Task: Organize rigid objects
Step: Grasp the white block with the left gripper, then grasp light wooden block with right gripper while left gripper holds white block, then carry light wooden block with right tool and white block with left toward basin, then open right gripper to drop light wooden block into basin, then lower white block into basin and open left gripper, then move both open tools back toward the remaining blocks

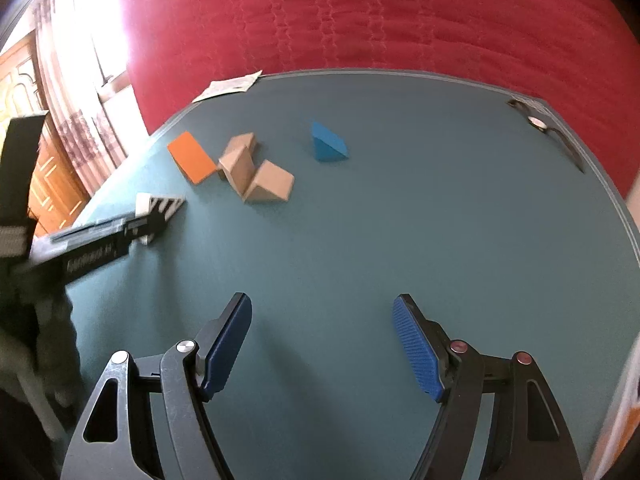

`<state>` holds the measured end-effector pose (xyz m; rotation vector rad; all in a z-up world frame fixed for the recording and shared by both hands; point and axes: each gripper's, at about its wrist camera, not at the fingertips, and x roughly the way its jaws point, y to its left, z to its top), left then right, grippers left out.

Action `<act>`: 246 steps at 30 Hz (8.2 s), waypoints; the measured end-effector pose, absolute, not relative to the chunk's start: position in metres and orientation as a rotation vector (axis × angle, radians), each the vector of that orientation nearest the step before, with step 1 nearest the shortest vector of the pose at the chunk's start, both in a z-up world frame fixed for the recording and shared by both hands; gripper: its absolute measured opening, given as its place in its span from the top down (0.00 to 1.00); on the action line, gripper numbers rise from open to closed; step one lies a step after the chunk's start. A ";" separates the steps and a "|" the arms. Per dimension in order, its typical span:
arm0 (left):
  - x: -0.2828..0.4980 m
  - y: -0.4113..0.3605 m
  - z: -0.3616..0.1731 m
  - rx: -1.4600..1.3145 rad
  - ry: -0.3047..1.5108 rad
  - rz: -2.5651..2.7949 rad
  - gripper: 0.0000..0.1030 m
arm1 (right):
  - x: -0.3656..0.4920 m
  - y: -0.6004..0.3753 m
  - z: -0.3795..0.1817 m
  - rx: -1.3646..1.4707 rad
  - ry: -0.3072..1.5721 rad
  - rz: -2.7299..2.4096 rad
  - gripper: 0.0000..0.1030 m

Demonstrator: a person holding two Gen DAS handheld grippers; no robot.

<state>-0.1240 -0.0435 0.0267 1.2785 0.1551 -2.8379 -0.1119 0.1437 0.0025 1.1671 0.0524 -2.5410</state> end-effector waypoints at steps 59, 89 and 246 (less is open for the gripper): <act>-0.118 -0.056 0.026 1.203 0.189 -2.745 0.67 | -0.129 0.081 0.018 1.080 0.047 -2.433 0.33; -0.119 -0.064 0.024 1.192 0.214 -2.712 0.58 | -0.121 0.087 0.009 1.089 0.147 -2.493 0.61; -0.035 0.190 0.057 1.231 -0.190 -3.336 0.01 | 0.052 0.394 0.047 0.920 -0.216 -3.281 0.44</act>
